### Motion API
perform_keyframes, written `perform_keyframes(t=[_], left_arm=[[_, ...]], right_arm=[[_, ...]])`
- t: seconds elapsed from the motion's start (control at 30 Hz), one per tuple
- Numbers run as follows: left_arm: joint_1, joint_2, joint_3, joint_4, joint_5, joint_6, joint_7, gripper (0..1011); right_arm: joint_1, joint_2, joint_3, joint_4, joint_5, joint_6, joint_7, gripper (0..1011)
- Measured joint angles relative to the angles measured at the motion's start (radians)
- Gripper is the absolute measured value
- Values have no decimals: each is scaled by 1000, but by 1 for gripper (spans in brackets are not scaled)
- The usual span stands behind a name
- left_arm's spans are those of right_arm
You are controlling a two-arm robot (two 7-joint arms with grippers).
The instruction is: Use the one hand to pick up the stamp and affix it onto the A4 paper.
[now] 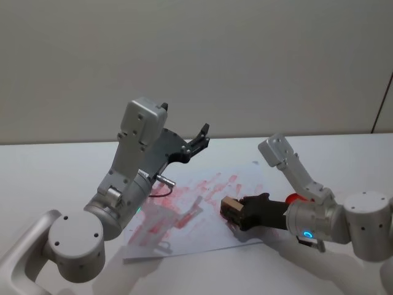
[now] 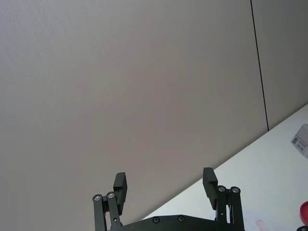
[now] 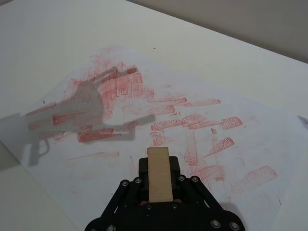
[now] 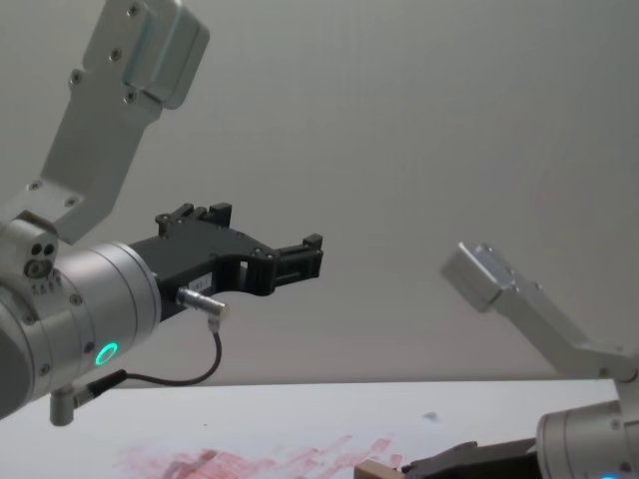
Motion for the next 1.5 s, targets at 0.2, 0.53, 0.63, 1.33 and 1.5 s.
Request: perform_keyframes(t=[0.2, 0.53, 0.63, 1.33, 1.5], left_arm=[[0, 0, 0, 0, 0, 0, 0, 1001], [0, 0, 0, 0, 0, 0, 0, 1001], [0, 0, 0, 0, 0, 0, 0, 1001], [0, 0, 0, 0, 0, 0, 0, 1001], [0, 0, 0, 0, 0, 0, 0, 1001]], right_arm=[[10, -5, -9, 20, -15, -5, 4, 219], [12, -2, -15, 7, -32, -53, -6, 219], [8, 1, -15, -6, -33, -67, -15, 219], [-98, 95, 48, -260, 60, -161, -189, 219], [-152, 135, 73, -327, 107, -158, -257, 219]])
